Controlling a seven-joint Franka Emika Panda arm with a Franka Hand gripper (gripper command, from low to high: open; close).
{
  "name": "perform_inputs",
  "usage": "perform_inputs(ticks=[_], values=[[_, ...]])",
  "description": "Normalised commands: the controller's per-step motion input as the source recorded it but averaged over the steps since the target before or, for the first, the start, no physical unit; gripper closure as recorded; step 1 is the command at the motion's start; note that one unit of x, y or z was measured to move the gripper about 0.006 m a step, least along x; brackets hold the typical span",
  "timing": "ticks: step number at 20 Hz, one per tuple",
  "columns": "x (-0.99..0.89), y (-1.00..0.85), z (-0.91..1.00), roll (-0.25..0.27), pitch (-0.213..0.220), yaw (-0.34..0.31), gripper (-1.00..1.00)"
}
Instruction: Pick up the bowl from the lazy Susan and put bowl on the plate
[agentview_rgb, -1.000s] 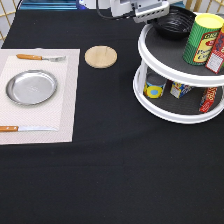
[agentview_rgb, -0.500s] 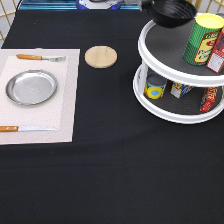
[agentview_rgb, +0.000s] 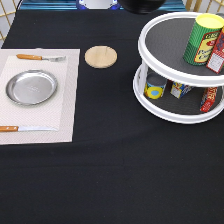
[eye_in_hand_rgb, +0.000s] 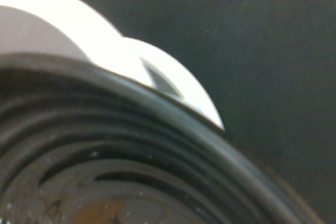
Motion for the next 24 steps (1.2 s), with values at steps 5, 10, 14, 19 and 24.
perform_inputs(ticks=[5, 10, 14, 19, 24], values=[[0.02, -1.00, -0.16, 0.013, -0.085, -0.003, 1.00], [0.00, -0.77, -0.31, 0.017, -0.132, -0.097, 1.00], [-0.05, -0.31, -0.39, 0.000, -0.158, -0.274, 1.00], [-0.02, -0.12, -0.37, 0.000, -0.114, -0.340, 1.00], [-0.11, -0.07, -0.25, 0.015, -0.057, -0.342, 1.00]])
